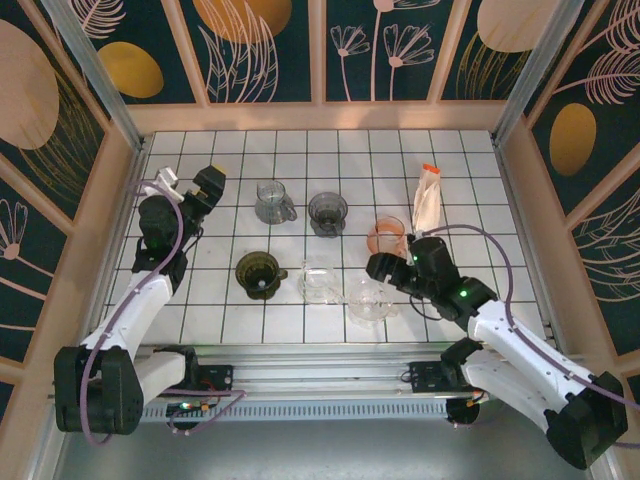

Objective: Place the coffee filter in the dripper

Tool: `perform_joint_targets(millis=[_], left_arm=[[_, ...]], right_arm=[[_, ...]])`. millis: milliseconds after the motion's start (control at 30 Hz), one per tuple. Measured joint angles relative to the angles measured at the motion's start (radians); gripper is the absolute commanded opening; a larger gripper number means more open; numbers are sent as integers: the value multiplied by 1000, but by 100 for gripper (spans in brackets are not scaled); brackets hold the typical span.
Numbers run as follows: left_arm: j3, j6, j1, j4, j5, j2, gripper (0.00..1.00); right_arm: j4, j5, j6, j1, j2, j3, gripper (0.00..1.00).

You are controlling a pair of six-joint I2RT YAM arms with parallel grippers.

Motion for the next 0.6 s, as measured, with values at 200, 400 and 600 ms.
perform_joint_targets(millis=[200,400,600], left_arm=[[-23,-1,-4,-16,53,-87,99],[-38,14,-4,-18,83,-109,91],[-42,25,-4,-23,118,-103,84]], right_arm=[[-85,10,61,90,0,0,86],[-105,8,95,174,5,0,84],[-106,13,99,235,28,0,83]])
